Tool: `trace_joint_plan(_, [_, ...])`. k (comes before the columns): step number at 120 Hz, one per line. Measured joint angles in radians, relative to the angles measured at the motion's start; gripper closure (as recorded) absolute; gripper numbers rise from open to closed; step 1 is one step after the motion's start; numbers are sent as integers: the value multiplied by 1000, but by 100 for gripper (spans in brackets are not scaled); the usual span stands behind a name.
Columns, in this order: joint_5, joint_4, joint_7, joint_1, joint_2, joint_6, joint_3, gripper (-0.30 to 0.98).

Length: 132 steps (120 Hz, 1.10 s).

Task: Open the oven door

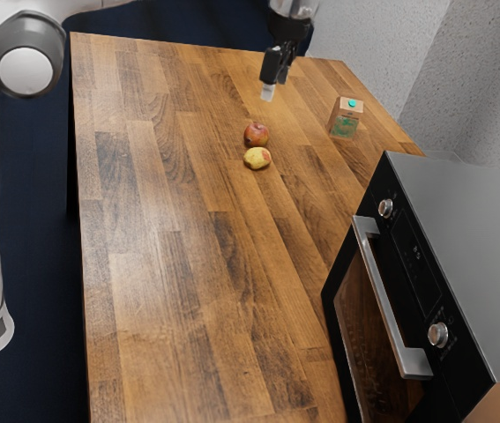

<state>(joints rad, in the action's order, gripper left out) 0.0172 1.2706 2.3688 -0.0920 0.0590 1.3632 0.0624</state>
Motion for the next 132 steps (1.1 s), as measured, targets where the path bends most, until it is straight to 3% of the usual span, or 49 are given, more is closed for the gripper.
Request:
trace_joint_plan(20, [33,1,10,35,-17,3,-12,0])
trace_joint_plan(33, [35,18,24,105,-118,-14,-23,0])
trace_joint_plan(40, [36,19,29,201,-146,-24,-25,0])
trace_joint_plan(50, [23,20,7,422,-152,-28,-29,0])
trace_joint_plan(55, [3,29,-33,469,-152,-10,-48,0])
trace_joint_plan(69, [-65,202,-153,328,-230,136,-296,0])
trace_joint_plan(81, [-101,252,-243,306,-226,275,-400,0])
trace_joint_plan(94, [-110,301,-320,302,-222,403,-449,0])
trace_joint_plan(132, [-16,430,-474,296,-217,652,-467,0])
